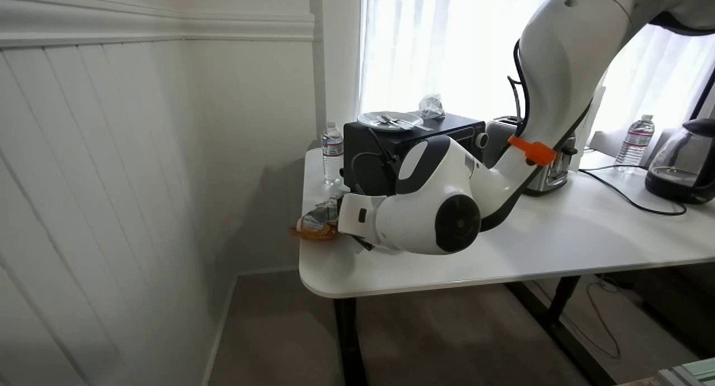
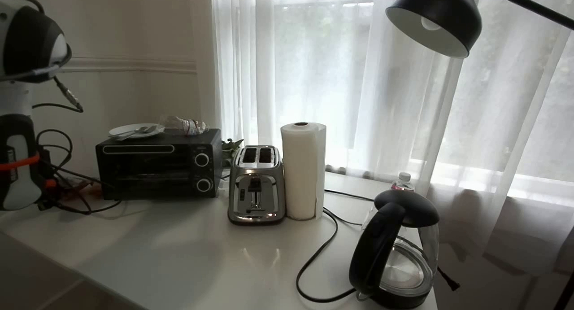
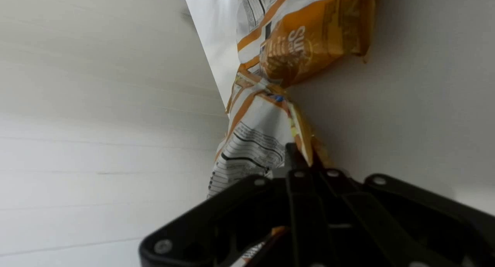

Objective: Put one orange packet on the white plate on the microwave

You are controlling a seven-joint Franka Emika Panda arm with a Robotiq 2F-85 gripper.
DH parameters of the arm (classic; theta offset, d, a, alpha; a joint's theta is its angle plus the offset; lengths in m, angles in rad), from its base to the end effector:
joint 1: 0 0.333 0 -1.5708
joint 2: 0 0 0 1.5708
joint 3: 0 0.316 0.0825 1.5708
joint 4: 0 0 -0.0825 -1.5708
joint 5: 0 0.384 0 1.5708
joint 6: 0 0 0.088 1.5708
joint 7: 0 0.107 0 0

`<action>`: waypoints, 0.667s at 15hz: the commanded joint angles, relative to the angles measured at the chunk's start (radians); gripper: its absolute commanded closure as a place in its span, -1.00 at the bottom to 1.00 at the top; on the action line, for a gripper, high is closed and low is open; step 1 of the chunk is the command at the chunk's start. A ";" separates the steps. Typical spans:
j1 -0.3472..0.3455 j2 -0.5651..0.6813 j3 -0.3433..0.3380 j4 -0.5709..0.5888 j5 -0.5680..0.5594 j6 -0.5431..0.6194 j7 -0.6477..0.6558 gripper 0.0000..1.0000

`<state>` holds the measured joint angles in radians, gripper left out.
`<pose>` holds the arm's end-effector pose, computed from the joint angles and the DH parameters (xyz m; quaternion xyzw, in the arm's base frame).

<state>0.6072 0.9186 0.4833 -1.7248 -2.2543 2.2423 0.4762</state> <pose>0.3436 0.5603 0.0984 0.3686 0.7746 0.3699 0.3569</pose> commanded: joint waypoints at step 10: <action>0.072 -0.092 0.082 -0.006 0.413 -0.162 0.031 0.88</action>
<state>0.6565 0.8857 0.5590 -1.7153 -1.9536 2.1128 0.4814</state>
